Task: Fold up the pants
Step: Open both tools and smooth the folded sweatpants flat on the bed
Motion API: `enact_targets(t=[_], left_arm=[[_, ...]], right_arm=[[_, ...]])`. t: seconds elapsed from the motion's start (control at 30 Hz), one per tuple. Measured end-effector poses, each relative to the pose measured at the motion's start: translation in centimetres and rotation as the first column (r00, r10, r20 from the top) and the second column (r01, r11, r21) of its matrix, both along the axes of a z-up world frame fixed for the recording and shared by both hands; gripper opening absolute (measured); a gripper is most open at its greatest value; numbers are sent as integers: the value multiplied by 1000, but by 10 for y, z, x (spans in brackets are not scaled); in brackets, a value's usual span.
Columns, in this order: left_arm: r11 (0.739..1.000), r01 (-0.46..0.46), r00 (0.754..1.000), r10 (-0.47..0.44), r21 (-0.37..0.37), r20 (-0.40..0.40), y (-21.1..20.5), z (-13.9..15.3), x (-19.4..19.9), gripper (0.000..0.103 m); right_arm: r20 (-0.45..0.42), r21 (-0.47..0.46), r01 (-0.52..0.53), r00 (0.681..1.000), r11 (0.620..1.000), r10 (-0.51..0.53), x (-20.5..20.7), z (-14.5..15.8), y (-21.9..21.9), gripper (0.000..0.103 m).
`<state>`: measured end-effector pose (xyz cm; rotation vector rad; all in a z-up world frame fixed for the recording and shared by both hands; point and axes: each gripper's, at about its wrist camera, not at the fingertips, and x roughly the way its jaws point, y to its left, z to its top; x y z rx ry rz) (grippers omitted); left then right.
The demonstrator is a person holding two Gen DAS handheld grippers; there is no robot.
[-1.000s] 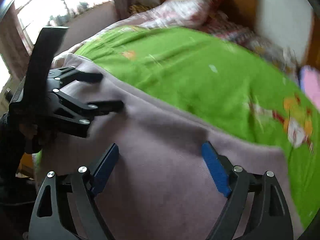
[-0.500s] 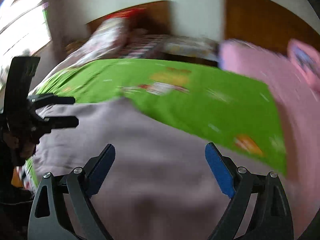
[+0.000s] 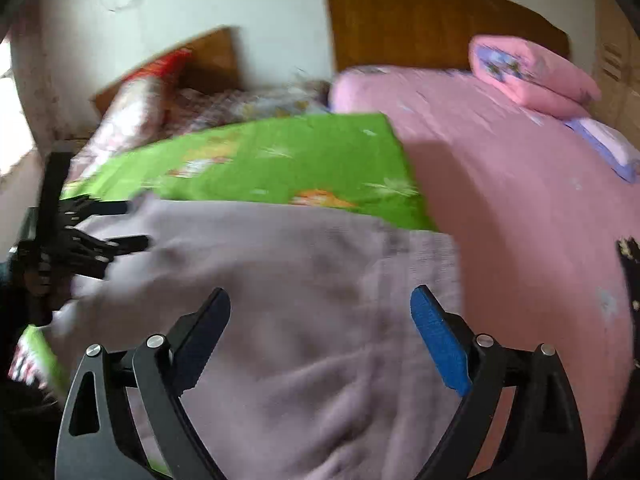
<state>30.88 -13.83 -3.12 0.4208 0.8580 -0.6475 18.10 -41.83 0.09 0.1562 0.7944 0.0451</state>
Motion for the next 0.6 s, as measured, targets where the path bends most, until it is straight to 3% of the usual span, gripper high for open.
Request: enact_targets(t=[0.07, 0.13, 0.23, 0.3, 0.37, 0.43, 0.5, 0.6], left_arm=[[1000, 31, 998, -30, -6, 61, 4, 14, -33, 101], [997, 74, 997, -73, -33, 33, 6, 17, -61, 101], [995, 97, 995, -97, 6, 2, 0, -5, -81, 101], [995, 84, 996, -83, 58, -14, -5, -26, -80, 102], [999, 32, 997, -32, 2, -66, 3, -27, -69, 101], [998, -37, 998, 35, -41, -51, 11, -13, -69, 101], [992, -20, 998, 12, -128, -57, 18, 0, -81, 101], [991, -20, 999, 14, -130, -48, 20, -2, -94, 101]], right_arm=[[33, 21, -83, 996, 996, 82, -12, 4, 16, 89], [19, -22, -122, 992, 992, 122, -19, -3, 33, 89], [-59, -124, -84, 995, 989, 77, -21, -32, 31, 88], [-42, -93, -104, 994, 990, 100, -29, -44, 23, 88], [2, -49, -84, 996, 995, 84, -39, -38, 14, 88], [87, -33, -53, 995, 998, 56, -57, -19, 11, 89], [137, 1, -54, 989, 999, 54, -74, -9, 6, 89], [129, 50, -61, 990, 997, 54, -87, -11, 4, 89]])
